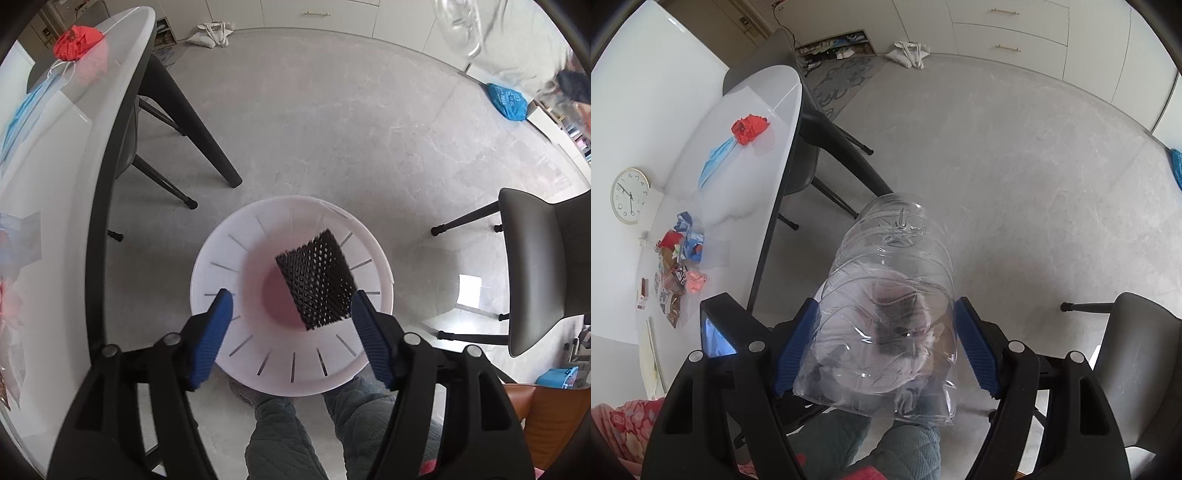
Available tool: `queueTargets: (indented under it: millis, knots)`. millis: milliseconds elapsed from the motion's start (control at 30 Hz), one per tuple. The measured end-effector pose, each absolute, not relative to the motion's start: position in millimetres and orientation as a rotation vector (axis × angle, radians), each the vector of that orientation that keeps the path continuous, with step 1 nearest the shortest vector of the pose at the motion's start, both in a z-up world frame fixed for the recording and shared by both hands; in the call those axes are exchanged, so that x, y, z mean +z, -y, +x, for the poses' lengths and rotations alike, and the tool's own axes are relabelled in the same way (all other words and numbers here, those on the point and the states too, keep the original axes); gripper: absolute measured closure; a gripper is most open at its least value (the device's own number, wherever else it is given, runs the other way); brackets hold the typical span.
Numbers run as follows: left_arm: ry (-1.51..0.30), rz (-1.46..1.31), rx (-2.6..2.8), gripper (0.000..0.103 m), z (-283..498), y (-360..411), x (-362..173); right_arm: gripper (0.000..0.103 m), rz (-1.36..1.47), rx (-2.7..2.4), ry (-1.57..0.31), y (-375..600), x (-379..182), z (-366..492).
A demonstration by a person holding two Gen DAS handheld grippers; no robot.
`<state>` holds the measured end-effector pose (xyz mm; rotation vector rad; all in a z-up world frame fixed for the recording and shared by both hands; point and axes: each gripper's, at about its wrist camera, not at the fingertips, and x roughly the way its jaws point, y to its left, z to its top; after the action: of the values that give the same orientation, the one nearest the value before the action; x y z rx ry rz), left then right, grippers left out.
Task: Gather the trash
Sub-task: 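Carry the mesh net to the white bin and open the left tool while the right tool carries the bottle, then lower the plastic bottle into the white bin and open the right tool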
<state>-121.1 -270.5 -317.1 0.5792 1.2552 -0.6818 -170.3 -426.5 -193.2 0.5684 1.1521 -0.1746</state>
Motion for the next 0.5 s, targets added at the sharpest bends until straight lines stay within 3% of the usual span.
queueTargets:
  millis: [133,367,500]
  knots:
    - [-1.225,0.531,-0.716,0.036,-122.5,269.8,-286.5,0.028,0.553,-0.162,-1.161,425.9,-197.3,-169.2]
    - [-1.059,0.373,-0.698,0.013,-112.1,216.0,-172.4,0.028,0.511,-0.098,-1.201,405.9,-214.2,-166.1]
    - [-1.015,0.304,-0.614,0.01,-98.2,174.7,-130.6,0.028,0.501,-0.035,-1.264,380.7,-254.7,-158.3]
